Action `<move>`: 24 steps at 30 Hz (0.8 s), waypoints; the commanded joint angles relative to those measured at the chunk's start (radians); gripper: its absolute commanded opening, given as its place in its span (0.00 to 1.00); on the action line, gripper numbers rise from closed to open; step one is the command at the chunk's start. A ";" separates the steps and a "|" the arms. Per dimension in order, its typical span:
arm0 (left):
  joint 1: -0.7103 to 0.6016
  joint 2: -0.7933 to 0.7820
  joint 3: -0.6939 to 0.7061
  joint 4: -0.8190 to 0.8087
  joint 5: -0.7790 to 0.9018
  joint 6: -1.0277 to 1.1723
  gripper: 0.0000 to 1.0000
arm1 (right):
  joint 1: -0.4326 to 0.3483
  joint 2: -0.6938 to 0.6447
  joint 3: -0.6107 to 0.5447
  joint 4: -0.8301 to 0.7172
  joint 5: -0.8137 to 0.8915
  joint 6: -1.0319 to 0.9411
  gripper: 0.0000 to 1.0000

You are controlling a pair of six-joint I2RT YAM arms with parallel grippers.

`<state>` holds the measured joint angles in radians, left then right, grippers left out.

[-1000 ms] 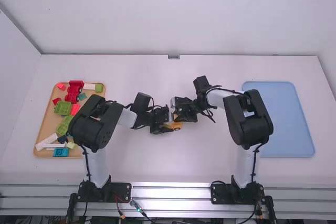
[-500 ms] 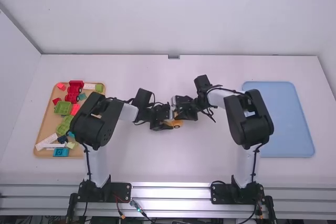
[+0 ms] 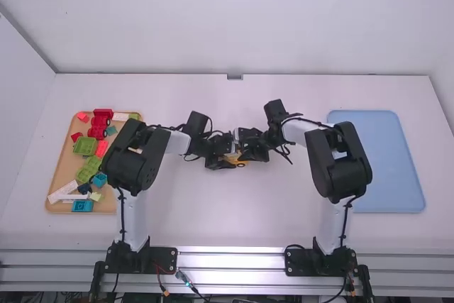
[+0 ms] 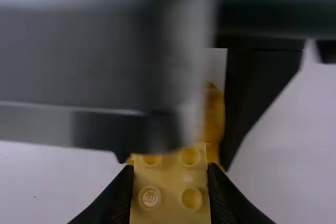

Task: Assemble lego blocks to make yellow taxi

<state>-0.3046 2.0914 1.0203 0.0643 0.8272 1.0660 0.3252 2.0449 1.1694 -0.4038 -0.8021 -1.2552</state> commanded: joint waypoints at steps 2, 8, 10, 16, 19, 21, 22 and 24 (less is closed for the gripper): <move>-0.004 0.031 0.012 0.000 -0.025 -0.021 0.38 | 0.023 -0.050 -0.004 0.004 -0.025 0.039 0.00; -0.005 0.031 0.011 -0.005 -0.024 -0.022 0.40 | 0.021 -0.050 -0.005 0.014 -0.027 0.026 0.00; -0.003 0.031 0.005 -0.007 -0.023 -0.021 0.40 | 0.021 -0.050 -0.016 0.042 -0.031 0.027 0.00; -0.008 0.031 -0.014 -0.004 -0.024 -0.022 0.40 | 0.022 -0.050 -0.092 0.188 -0.039 0.098 0.00; -0.008 0.031 -0.013 -0.003 -0.023 -0.022 0.40 | 0.020 -0.050 -0.096 0.198 -0.034 0.106 0.00; -0.011 0.031 -0.013 -0.002 -0.011 -0.021 0.41 | 0.020 -0.050 -0.096 0.198 -0.034 0.104 0.00; -0.009 0.031 -0.013 -0.005 0.001 -0.014 0.41 | 0.020 -0.050 -0.096 0.198 -0.033 0.104 0.00; -0.010 0.031 -0.013 -0.017 0.016 0.011 0.39 | 0.020 -0.050 -0.096 0.189 -0.034 0.100 0.00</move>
<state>-0.3027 2.0918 1.0225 0.0639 0.8181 1.0550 0.3252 2.0052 1.0908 -0.2092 -0.8131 -1.1580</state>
